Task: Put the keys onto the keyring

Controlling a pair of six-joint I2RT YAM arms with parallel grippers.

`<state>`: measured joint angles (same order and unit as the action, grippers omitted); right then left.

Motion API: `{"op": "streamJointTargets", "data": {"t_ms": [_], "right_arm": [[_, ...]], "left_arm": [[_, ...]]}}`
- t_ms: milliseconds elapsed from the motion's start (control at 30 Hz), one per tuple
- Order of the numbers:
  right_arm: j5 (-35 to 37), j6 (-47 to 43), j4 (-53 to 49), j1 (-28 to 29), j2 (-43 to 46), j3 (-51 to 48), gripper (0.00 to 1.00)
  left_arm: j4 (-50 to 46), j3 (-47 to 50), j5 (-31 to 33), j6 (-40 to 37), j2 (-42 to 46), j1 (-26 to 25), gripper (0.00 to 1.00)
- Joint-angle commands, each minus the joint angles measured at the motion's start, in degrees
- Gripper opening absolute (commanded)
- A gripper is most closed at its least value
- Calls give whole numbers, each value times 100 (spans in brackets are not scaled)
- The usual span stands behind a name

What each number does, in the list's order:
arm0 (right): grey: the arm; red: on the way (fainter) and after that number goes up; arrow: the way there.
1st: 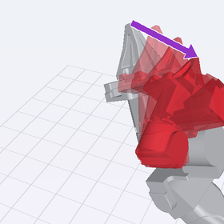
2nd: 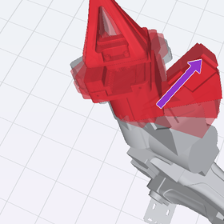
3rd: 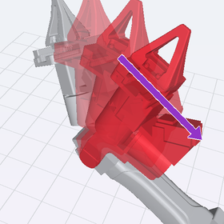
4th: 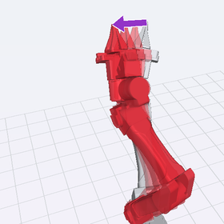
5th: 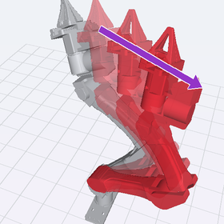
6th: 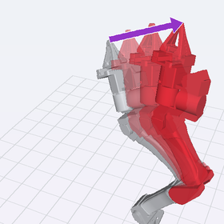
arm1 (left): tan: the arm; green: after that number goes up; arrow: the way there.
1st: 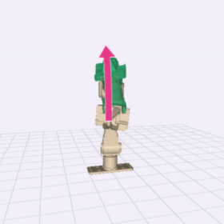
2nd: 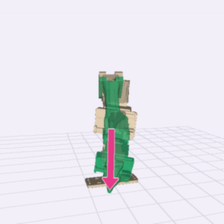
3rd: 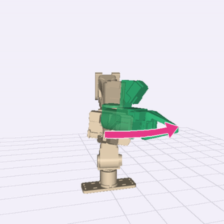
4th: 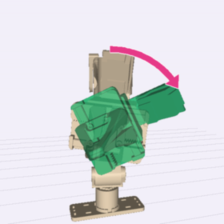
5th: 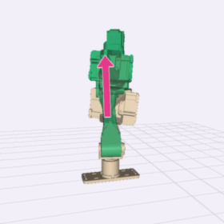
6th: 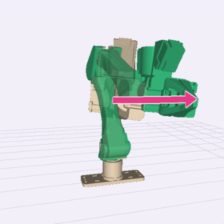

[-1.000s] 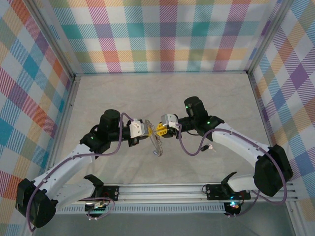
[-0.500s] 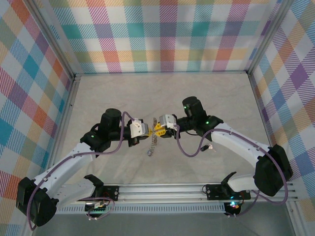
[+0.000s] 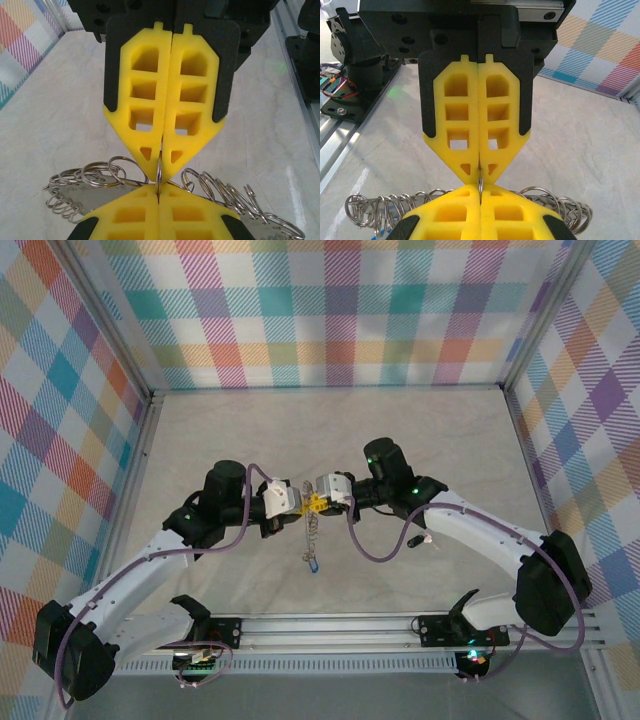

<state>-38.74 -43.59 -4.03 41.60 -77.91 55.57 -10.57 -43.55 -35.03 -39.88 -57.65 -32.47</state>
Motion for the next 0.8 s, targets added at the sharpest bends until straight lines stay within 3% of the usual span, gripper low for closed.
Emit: {"op": "streamJointTargets", "data": {"t_ms": [0, 100, 167, 367, 533, 767], "right_arm": [[17, 17, 309, 42, -11, -19, 0], [-6, 434, 1257, 40, 136, -396, 0], [-154, 851, 2059, 15, 205, -666, 0], [-760, 1458, 3274, -11, 203, -978, 0], [-1398, 1535, 3226, -169, 236, -894, 0], [-1544, 1729, 3483, -280, 291, -940, 0]], "left_arm": [[167, -329, -220, 87, 181, -14, 2], [34, -310, -136, 61, 401, -14, 17], [-69, -244, -9, 61, 578, -15, 21], [-17, 36, 206, 178, 969, -5, 26], [10, 25, 153, 212, 992, -5, 25], [28, 11, 101, 138, 968, -5, 25]]}}
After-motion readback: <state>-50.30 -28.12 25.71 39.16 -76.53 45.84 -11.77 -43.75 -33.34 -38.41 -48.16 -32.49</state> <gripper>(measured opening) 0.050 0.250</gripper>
